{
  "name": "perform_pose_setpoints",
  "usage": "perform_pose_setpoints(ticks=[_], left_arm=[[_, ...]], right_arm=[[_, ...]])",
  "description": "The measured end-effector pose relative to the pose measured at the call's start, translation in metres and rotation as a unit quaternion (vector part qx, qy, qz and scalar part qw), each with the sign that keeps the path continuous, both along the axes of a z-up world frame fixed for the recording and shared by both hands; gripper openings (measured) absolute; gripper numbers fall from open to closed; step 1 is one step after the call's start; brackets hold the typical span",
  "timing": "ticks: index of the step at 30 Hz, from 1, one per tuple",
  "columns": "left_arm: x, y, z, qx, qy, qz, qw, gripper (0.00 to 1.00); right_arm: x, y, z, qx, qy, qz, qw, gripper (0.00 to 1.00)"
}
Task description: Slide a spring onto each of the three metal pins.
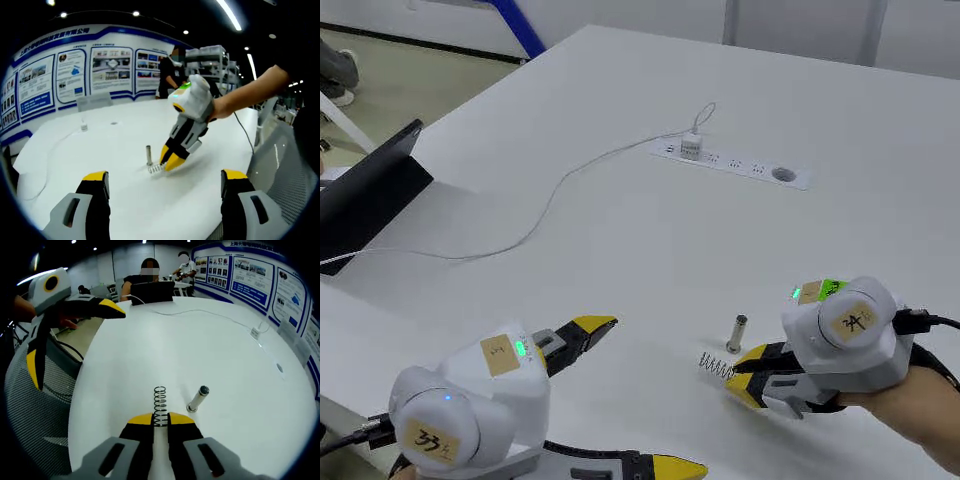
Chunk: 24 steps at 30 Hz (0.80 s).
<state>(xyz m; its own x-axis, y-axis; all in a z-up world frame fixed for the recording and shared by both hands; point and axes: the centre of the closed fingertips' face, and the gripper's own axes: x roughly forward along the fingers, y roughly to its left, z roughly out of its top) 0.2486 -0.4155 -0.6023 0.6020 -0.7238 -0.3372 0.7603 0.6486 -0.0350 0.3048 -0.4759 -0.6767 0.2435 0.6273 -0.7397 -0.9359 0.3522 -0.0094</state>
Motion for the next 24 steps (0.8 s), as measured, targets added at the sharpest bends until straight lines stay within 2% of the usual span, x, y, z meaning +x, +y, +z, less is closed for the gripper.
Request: perform_pose_setpoints(ticks=[4,8,13,17,19,21,24], left_arm=[[0.002,0.003,-0.003,0.015,0.001,-0.001,0.9999,0.93],[0.004,-0.002,0.0,0.017,0.0,-0.007,0.9998,0.91],[0.005,-0.022,0.009,0.015,-0.011,-0.039,0.9991,0.86],[0.002,-0.043,0.013,0.002,-0.006,-0.076,0.9971,0.76],[0.002,-0.05,0.014,0.005,-0.011,-0.085,0.9963,0.72],[0.003,-0.057,0.017,0.017,-0.03,-0.091,0.9953,0.75],[0.003,-0.064,0.02,0.008,-0.03,-0.095,0.995,0.74]], right_arm=[[-0.002,-0.008,0.009,-0.011,-0.028,0.022,0.9993,0.1],[-0.009,-0.014,0.018,-0.014,-0.039,0.038,0.9984,0.1],[-0.02,-0.019,0.039,0.002,-0.053,0.055,0.9971,0.1],[-0.028,-0.026,0.054,0.005,-0.074,0.079,0.9941,0.1],[-0.031,-0.029,0.059,0.003,-0.078,0.084,0.9933,0.1],[-0.034,-0.033,0.066,0.005,-0.083,0.09,0.9925,0.1],[-0.041,-0.039,0.075,0.009,-0.087,0.099,0.9912,0.1]])
